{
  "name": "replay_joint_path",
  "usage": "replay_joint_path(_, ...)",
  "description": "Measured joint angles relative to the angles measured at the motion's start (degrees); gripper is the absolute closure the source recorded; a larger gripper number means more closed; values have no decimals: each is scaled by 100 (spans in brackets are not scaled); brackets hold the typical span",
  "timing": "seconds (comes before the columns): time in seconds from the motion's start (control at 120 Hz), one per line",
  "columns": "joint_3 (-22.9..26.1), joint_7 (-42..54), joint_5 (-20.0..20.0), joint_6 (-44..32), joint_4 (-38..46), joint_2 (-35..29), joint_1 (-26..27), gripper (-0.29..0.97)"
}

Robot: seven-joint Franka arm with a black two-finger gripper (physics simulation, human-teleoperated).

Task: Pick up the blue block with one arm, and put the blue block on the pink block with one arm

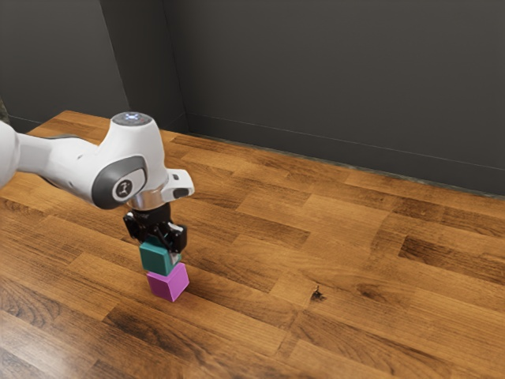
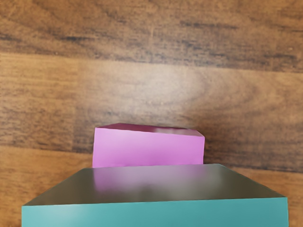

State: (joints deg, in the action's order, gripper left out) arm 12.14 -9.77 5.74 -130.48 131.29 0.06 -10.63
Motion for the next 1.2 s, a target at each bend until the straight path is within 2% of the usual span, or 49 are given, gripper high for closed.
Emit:
replay_joint_path(0.083,-28,11,-13,0,40,-37,27,33)
replay_joint_path(0.3,-25,4,-45,9,40,-158,-9,12)
replay_joint_path(0.45,-21,-4,62,55,-168,-895,-58,6)
replay_joint_path(0.483,-16,-42,86,162,-517,-967,9,5)
replay_joint_path(0.6,-150,-621,18,1215,-2737,-1053,556,3)
replay_joint_path(0.658,-849,-1253,-174,2006,-3592,-1047,1142,2)
replay_joint_path(0.725,-1445,-2026,-241,2999,-4130,-1114,1483,2)
replay_joint_path(0.783,-1763,-2633,-260,3661,-4093,-1118,1419,1)
replay_joint_path(0.9,-1918,-3683,-268,4470,-3888,-1111,1366,1)
replay_joint_path(1.017,-1924,-4546,-280,4786,-3498,-1128,1373,0)
replay_joint_path(1.2,-1843,-5559,-258,4921,-3445,-1206,1397,0)
